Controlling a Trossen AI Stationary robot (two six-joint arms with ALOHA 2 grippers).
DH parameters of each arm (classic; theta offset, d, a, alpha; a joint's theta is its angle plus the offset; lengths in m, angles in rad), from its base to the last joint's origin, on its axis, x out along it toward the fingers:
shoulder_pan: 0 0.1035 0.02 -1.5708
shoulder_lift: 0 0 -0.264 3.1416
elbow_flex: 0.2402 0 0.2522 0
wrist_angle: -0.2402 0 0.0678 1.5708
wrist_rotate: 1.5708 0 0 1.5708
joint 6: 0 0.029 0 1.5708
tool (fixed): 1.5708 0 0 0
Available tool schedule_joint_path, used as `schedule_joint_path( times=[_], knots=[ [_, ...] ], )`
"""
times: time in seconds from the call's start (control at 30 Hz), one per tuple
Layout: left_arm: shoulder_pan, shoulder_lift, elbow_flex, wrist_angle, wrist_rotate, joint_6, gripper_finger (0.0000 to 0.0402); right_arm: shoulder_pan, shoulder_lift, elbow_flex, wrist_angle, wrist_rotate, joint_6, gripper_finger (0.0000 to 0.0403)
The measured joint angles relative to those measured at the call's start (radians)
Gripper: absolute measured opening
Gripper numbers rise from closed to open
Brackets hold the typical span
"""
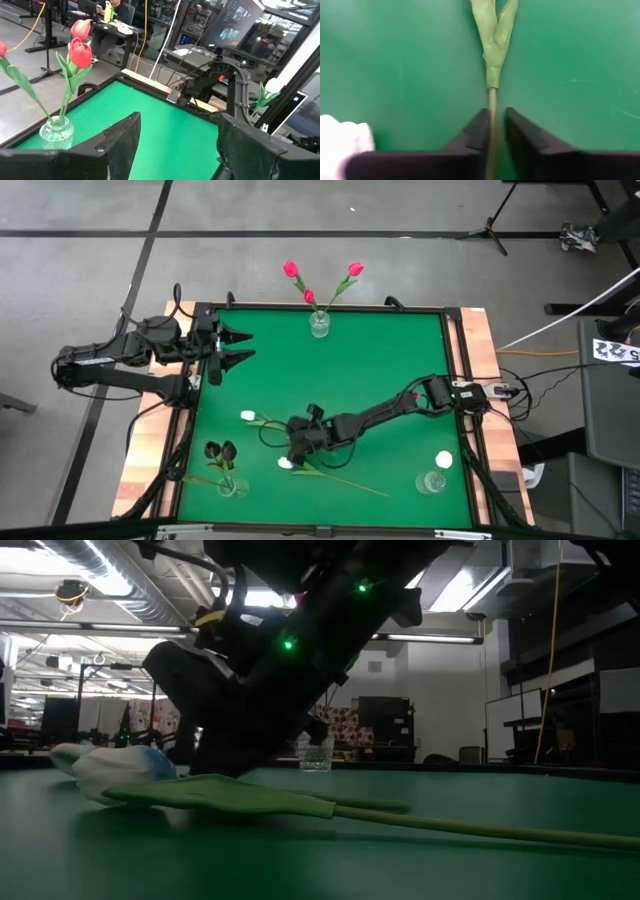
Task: Sort flowers into vase by color
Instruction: Put the top white flower into the bottom right transparent vase
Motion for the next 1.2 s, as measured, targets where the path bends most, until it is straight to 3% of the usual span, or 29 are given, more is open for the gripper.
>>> schedule_joint_path(
  times=[0.07, 0.37, 0.93, 1.2],
  knots=[
    [0.000, 0.000, 0.000, 0.000, 0.000, -0.013, 0.0259, -0.001, 0.000, -0.001, -0.004, -0.007, 0.002, 0.0016],
    [0.000, 0.000, 0.000, 0.021, 0.000, -0.059, 0.0259, -0.001, -0.002, 0.080, -0.088, -0.049, -0.017, 0.0007],
    [0.000, -0.113, -0.001, 0.457, 0.003, -0.007, 0.0259, -0.135, -0.023, 0.689, -0.547, 0.083, -0.176, 0.0003],
    [0.000, -0.173, 0.001, 0.591, 0.056, 0.031, 0.0259, -0.226, -0.202, 0.660, -0.435, 0.072, -0.229, 0.0002]
  ],
)
